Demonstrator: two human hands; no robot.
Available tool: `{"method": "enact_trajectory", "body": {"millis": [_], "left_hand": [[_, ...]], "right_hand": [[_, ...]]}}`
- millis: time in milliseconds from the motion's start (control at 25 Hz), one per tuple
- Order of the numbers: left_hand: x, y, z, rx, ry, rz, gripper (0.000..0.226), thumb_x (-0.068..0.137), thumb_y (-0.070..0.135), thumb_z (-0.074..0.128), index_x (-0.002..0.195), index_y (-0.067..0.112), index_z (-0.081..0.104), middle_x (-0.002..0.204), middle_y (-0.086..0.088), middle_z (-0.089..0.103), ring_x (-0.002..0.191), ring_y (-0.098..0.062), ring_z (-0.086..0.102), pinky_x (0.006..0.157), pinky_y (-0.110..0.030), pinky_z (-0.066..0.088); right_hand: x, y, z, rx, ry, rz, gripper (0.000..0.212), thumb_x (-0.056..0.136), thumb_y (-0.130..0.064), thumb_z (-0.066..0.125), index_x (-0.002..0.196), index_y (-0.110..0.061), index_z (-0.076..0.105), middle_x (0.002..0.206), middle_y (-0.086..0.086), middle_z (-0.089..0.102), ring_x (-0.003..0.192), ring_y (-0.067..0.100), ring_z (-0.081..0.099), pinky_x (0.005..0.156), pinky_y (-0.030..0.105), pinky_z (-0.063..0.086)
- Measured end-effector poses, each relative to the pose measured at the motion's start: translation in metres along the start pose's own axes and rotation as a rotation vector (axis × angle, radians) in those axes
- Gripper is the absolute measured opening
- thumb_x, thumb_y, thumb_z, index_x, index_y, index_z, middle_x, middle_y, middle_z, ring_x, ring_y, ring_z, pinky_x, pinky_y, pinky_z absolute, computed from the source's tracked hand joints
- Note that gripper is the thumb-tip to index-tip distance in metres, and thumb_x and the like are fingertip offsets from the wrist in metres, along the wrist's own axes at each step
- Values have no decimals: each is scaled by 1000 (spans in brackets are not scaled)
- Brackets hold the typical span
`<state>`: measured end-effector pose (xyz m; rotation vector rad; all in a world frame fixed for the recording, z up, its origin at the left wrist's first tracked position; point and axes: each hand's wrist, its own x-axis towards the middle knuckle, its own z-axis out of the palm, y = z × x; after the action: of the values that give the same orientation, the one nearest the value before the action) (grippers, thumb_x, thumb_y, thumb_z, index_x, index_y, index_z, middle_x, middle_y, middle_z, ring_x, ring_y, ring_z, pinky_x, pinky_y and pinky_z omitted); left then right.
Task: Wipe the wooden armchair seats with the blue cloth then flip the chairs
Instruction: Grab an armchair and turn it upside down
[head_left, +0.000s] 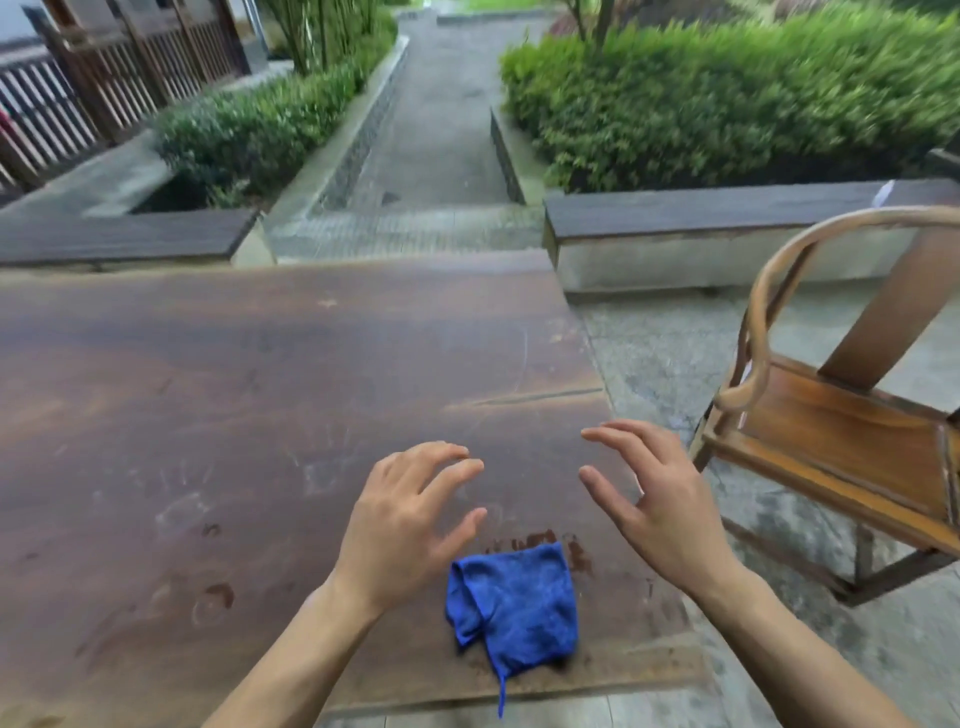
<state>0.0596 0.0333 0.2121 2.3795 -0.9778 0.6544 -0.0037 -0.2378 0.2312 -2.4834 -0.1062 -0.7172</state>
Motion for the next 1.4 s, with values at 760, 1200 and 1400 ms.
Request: {"method": "enact_trajectory", "body": {"millis": [760, 1200, 1400], "left_hand": [[61, 14, -39, 182, 138, 154, 73, 93, 70, 43, 153, 28, 33, 163, -9, 27, 153, -35, 18, 117, -71, 13], [96, 119, 88, -408, -74, 374, 64, 97, 63, 41, 143, 20, 51, 152, -5, 46, 145, -27, 38, 116, -60, 29], [100, 199, 134, -555, -186, 516, 61, 96, 62, 42, 139, 20, 55, 141, 2, 57, 137, -19, 48, 111, -55, 37]], "right_hand": [[6, -18, -58, -281, 146, -164, 58, 94, -58, 52, 141, -25, 55, 157, 4, 41, 153, 31, 22, 114, 64, 27], [-120, 13, -113, -500, 199, 470, 57, 95, -65, 42, 140, -32, 52, 154, -5, 45, 150, 20, 29, 114, 50, 35], [-191, 25, -160, -658, 247, 714, 57, 94, -68, 37, 134, -34, 58, 148, -4, 52, 144, 20, 36, 109, 46, 38]]}}
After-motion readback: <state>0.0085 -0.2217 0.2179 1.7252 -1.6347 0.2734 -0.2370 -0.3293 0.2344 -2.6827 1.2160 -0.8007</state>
